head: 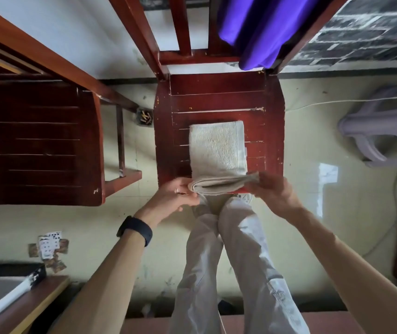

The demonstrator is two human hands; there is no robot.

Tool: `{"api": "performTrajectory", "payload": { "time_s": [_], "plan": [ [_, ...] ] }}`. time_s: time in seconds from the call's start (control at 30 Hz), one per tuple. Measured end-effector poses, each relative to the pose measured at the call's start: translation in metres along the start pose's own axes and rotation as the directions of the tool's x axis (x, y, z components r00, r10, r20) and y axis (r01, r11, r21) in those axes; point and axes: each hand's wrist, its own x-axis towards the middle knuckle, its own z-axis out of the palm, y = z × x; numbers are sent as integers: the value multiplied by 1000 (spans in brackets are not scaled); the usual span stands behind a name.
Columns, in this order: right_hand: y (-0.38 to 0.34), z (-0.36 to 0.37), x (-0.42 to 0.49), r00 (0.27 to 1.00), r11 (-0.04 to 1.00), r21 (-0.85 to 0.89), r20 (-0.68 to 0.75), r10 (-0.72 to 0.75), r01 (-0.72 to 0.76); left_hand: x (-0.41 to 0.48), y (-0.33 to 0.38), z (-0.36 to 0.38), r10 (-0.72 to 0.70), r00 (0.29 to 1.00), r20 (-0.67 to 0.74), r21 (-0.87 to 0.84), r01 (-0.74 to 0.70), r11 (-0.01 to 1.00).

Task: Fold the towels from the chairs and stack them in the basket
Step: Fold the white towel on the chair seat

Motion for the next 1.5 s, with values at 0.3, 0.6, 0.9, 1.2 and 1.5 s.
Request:
{"api": "performTrajectory", "payload": {
  "time_s": [0.3, 0.6, 0.9, 1.2, 1.5],
  "plan": [
    [-19, 15, 108, 978, 985, -160, -186, -94, 64, 104, 41, -9, 308, 844, -439, 313, -178, 933],
    [-22, 36, 152, 947, 958, -286, -315, -72, -23, 161, 48, -5, 337, 713, -615, 427, -58, 903],
    [-27, 43, 145, 906, 862, -477, -420, -54, -170, 154, 47, 12, 494, 553, -671, 612, 37, 790],
    [12, 68, 111, 830, 546, -793, -95, -550, 271, 137, -10, 36, 763, 612, -209, 945, -73, 318],
    [33, 70, 143, 890, 474, -863, -68, -450, 174, 165, -23, 24, 659, 708, -255, 919, -34, 392]
  ]
}}
